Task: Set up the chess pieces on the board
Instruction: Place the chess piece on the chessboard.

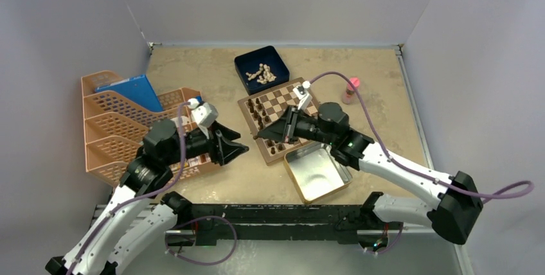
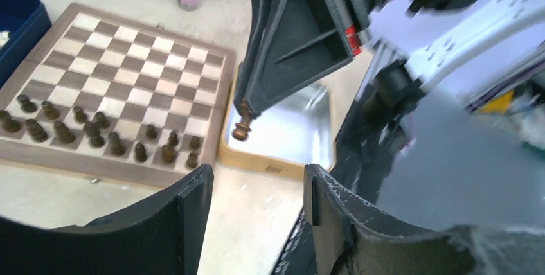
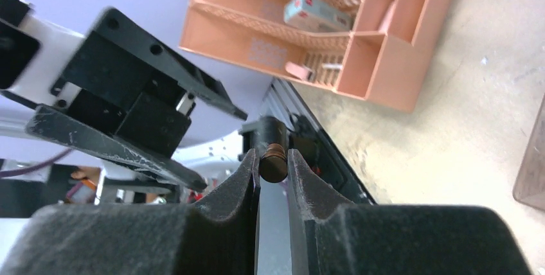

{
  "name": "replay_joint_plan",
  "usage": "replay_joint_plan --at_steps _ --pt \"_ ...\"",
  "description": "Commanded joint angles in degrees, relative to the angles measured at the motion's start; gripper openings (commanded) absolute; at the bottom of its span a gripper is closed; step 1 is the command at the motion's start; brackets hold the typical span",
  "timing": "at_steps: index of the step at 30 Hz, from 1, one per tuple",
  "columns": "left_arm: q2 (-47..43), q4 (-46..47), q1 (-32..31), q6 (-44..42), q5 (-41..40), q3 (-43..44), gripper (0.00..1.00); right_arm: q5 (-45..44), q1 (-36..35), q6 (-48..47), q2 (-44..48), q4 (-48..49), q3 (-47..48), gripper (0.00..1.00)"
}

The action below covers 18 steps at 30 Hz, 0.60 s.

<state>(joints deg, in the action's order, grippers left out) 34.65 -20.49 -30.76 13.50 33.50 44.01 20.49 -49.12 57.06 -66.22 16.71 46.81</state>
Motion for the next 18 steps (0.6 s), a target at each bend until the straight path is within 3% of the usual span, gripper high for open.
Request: replay_joint_plan --at_steps 1,6,12,18 --pt "-5.99 11.40 0.23 21.34 -2.99 -1.27 0.52 -0.44 1.22 5.52 4.59 12.61 -1.71 0.07" --pt "-7.46 19.08 0.26 33.54 -4.85 -3.09 0.45 0.10 1.22 11.26 6.87 23.63 -6.15 0.07" --pt "-1.80 23.95 0.21 37.84 -2.57 0.00 0.42 3.43 1.22 18.49 5.70 37.30 -9.61 0.08" --pt "1.12 27.92 0.19 40.78 -2.28 -0.05 0.39 3.54 1.22 22.14 5.92 43.72 -12.12 0.08"
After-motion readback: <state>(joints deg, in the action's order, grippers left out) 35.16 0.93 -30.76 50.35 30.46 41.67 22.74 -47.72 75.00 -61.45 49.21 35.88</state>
